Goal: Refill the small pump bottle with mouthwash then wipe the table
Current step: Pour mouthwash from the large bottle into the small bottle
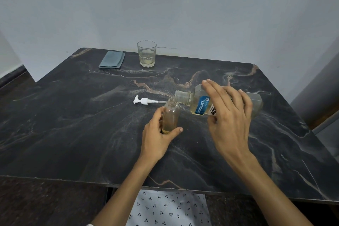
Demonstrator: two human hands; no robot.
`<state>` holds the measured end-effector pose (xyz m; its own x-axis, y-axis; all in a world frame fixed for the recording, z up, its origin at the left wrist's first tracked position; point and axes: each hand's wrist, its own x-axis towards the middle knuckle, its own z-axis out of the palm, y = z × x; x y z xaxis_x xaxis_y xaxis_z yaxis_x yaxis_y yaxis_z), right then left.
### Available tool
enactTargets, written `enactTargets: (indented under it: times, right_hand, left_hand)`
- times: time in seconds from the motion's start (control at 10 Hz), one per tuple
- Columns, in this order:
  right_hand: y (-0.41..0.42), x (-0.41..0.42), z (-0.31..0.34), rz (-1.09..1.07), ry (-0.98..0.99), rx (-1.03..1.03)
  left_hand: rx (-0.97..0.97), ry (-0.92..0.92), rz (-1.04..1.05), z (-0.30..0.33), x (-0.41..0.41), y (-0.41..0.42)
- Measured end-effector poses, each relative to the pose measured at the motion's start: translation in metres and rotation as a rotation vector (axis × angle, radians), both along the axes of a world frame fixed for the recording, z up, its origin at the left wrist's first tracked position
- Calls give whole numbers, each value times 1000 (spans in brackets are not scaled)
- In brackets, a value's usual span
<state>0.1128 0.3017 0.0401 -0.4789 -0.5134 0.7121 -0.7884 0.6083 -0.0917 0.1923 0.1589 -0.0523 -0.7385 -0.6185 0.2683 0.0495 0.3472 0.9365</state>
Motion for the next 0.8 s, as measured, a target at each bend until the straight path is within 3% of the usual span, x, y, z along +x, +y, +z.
enactTargets:
  times: [0.8]
  right_hand:
    - [1, 2, 2, -9, 1, 6]
  left_hand:
    - [3, 17, 9, -2, 0, 0]
